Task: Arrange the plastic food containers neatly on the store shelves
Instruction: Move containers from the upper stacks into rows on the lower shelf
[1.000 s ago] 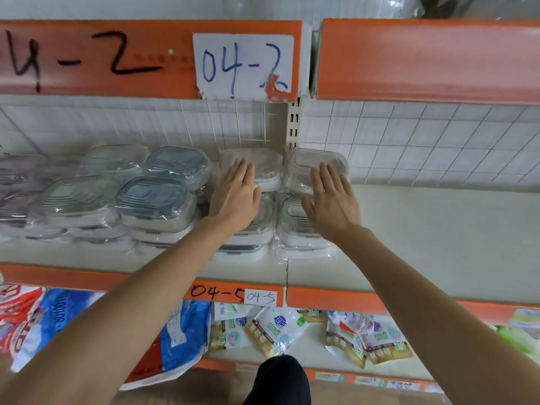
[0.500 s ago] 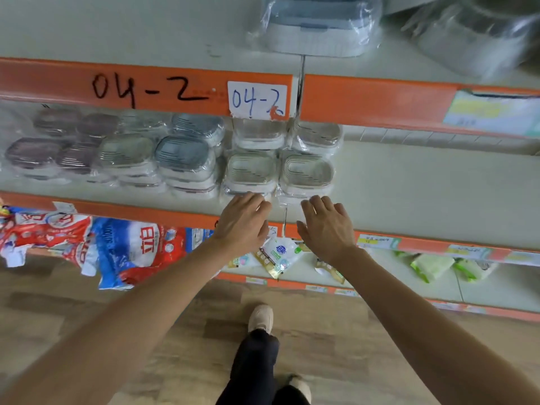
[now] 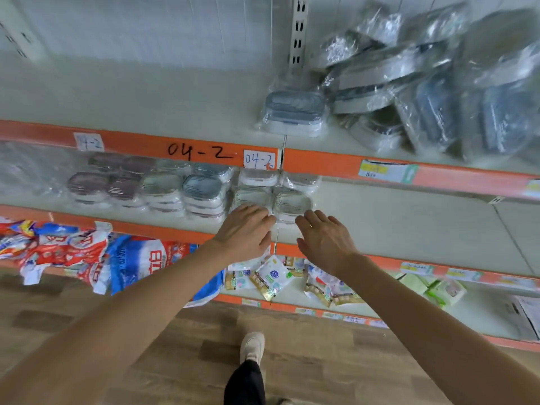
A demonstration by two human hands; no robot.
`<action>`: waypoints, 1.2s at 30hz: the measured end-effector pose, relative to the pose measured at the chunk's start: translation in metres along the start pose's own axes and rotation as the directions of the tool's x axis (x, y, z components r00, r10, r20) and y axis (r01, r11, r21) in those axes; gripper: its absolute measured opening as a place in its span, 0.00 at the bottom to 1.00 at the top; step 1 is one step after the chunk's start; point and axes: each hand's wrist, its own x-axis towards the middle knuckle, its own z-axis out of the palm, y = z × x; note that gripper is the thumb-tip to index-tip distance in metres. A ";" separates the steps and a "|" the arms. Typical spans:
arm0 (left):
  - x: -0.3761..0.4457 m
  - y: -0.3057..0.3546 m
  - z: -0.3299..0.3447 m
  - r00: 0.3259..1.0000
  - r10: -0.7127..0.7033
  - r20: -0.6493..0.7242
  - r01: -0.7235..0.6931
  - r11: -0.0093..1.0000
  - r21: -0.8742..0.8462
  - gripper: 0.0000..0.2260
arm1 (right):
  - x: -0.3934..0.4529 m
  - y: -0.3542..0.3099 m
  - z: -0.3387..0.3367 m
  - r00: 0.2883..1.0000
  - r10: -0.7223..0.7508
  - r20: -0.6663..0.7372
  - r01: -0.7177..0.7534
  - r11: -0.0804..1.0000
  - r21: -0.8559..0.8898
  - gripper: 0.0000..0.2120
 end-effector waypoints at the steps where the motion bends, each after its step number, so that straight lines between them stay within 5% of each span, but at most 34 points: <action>1: 0.003 -0.002 -0.011 1.000 0.010 -0.024 -0.011 1.000 -0.009 0.04 | 0.001 -0.001 -0.013 0.999 -0.004 -0.037 0.003 1.000 -0.005 0.14; 5: 0.027 -0.011 -0.056 0.987 0.046 -0.152 -0.048 0.999 -0.011 0.06 | 0.012 0.005 -0.060 0.983 0.004 -0.185 -0.013 0.999 -0.049 0.13; 12: 0.089 -0.031 -0.108 0.947 0.024 -0.321 -0.053 0.995 -0.081 0.03 | 0.044 0.038 -0.112 0.966 0.085 -0.243 -0.114 0.988 -0.106 0.15; 18: 0.153 -0.064 -0.093 1.000 -0.028 -0.002 0.028 0.998 -0.059 0.27 | 0.072 0.069 -0.143 0.953 0.138 -0.268 -0.182 0.972 -0.148 0.16; 22: 0.176 -0.089 -0.076 0.974 -0.028 0.224 0.024 0.999 0.021 0.35 | 0.106 0.080 -0.159 0.947 0.108 -0.303 -0.155 0.978 -0.137 0.16; 27: 0.185 -0.121 -0.079 0.993 0.005 0.120 -0.020 0.991 0.131 0.31 | 0.162 0.076 -0.159 0.952 0.139 -0.273 -0.164 0.984 -0.071 0.17; 36: 0.153 -0.217 -0.099 0.934 -0.317 0.168 0.315 0.948 0.035 0.33 | 0.246 0.069 -0.125 0.972 0.234 0.008 -0.234 0.969 0.077 0.25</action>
